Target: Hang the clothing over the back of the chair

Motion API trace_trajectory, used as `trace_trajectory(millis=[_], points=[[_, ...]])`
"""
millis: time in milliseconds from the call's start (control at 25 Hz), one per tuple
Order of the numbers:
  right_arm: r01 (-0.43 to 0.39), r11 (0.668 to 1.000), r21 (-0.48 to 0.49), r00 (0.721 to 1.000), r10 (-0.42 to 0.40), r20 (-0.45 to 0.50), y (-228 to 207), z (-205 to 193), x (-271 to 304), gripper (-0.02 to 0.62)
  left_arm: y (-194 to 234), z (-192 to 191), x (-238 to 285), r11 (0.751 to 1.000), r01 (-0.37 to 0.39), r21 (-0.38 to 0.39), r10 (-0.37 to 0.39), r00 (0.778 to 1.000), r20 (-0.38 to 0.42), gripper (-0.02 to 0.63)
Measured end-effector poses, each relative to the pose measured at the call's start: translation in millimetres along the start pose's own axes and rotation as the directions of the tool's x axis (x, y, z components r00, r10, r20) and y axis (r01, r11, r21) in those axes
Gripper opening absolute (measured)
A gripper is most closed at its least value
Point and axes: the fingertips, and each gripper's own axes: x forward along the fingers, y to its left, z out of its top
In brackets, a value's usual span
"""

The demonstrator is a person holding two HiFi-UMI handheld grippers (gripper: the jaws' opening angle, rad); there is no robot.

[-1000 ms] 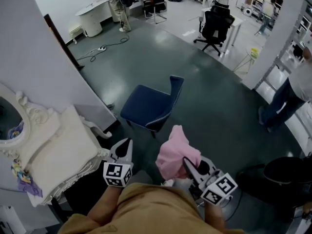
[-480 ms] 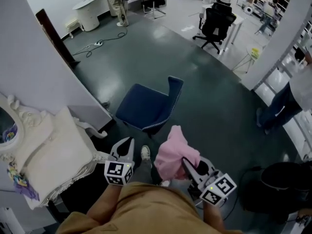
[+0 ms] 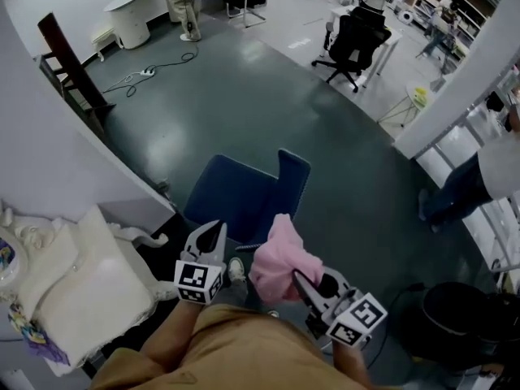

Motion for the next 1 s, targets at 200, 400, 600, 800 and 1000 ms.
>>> trace_trajectory(millis=[200,400,600,800,1000], points=[[0.013,1.000,0.024,0.999,-0.012,-0.040,-12.3,5.7,63.7,0.066,44.2,-5.9,37.5,0.998,0.052,-0.024,-0.053,0.998,-0.034,0.003],[0.031,0.999,0.029,0.997,-0.029,-0.076,-20.0,14.2,112.9,0.066,72.0,-9.2,65.1,0.993,0.106,-0.055,-0.109,0.992,-0.057,0.003],[0.060,0.998,0.035,0.996,-0.058,-0.063,-28.3,24.3,142.8,0.066,85.6,-4.1,87.6,0.984,0.170,-0.044,-0.173,0.983,-0.069,0.003],[0.089,0.995,0.040,0.996,-0.087,-0.035,-37.2,31.5,146.3,0.066,89.4,5.1,109.6,0.979,0.202,-0.034,-0.204,0.977,-0.067,0.004],[0.110,0.993,0.054,0.994,-0.109,-0.014,-53.1,39.4,143.8,0.066,78.0,12.2,126.5,0.973,0.228,-0.032,-0.230,0.970,-0.082,0.003]])
